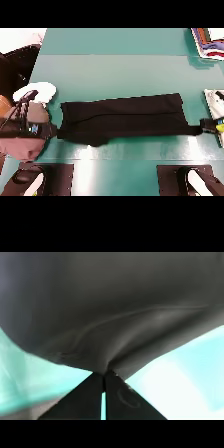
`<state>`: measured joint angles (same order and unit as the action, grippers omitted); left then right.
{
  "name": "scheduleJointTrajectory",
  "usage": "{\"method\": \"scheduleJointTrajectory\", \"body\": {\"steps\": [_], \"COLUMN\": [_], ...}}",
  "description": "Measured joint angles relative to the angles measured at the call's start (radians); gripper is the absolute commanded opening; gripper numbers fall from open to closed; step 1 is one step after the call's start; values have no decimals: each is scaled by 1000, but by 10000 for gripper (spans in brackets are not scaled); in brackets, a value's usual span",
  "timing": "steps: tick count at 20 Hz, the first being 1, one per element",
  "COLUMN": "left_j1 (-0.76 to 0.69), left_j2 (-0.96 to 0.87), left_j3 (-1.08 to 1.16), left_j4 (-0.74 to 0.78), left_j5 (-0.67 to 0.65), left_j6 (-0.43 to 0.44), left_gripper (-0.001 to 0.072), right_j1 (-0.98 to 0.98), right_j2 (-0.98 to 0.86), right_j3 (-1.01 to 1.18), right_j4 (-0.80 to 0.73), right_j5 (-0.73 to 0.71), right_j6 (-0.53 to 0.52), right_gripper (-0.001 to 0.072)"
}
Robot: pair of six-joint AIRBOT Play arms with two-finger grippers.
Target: Fold the shirts.
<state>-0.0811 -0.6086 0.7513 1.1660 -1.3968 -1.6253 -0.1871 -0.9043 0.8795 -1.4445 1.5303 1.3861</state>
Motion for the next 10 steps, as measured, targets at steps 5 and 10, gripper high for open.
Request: {"method": "scheduleJointTrajectory", "body": {"steps": [5,10], "left_j1": [0,0], "left_j2": [-307,-550], "left_j3": [89,163], "left_j4": [35,47], "left_j5": [261,476], "left_j6": [82,108], "left_gripper": [27,277], "right_j1": [107,159], "right_j2": [-269,-525], "right_j3": [222,422], "right_j4": [29,108], "right_j5": [-89,-136], "right_j6": [21,25], "right_gripper": [20,323]}}
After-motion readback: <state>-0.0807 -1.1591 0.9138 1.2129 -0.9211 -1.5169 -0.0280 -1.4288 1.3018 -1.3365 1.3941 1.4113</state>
